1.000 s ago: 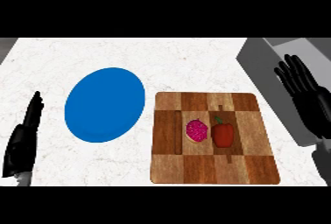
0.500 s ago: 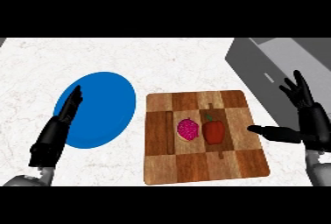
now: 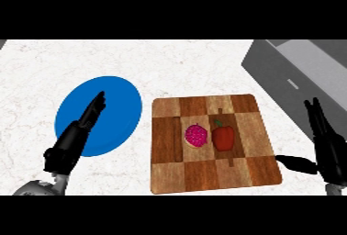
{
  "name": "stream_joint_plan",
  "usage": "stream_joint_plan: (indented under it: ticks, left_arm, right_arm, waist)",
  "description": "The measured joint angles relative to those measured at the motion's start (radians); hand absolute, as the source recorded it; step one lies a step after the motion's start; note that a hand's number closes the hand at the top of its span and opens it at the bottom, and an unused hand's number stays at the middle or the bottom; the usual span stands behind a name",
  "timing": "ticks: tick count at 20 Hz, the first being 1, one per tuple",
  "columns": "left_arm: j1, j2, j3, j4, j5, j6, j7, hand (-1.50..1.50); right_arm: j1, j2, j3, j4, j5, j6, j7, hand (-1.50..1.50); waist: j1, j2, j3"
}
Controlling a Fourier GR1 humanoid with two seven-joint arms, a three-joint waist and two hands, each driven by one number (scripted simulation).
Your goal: Pick the bell pepper from the cutting board and place it in the cardboard box
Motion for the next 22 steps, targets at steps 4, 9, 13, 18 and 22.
stream_joint_plan:
  ticks: [4, 9, 13, 18, 22]
  left_arm:
    - [-0.015, -0.009, -0.008, 0.006, 0.009, -0.014, 0.015, 0.0]
    - [-0.039, -0.019, -0.024, 0.012, 0.007, -0.03, 0.025, 0.0]
    - [-0.066, -0.024, -0.025, 0.016, 0.014, -0.05, 0.036, 0.0]
    - [-0.115, -0.042, -0.019, 0.052, 0.022, -0.076, 0.042, 0.0]
    - [-0.133, -0.058, -0.016, 0.075, 0.016, -0.092, 0.032, 0.0]
  right_arm:
    - [0.032, -0.019, 0.055, -0.08, 0.145, 0.038, 0.205, -1.5]
    - [0.048, 0.016, 0.15, -0.231, 0.248, 0.19, 0.486, -1.5]
    - [0.019, 0.082, 0.223, -0.372, 0.317, 0.343, 0.75, -1.5]
    - [-0.075, 0.23, 0.301, -0.481, 0.419, 0.505, 0.972, -1.5]
    - [-0.142, 0.35, 0.32, -0.483, 0.488, 0.575, 1.036, -1.5]
  waist:
    - [0.006, -0.001, 0.004]
    - [0.029, 0.002, 0.008]
    - [0.054, 0.006, 0.014]
    - [0.08, 0.013, 0.02]
    - [0.093, 0.016, 0.023]
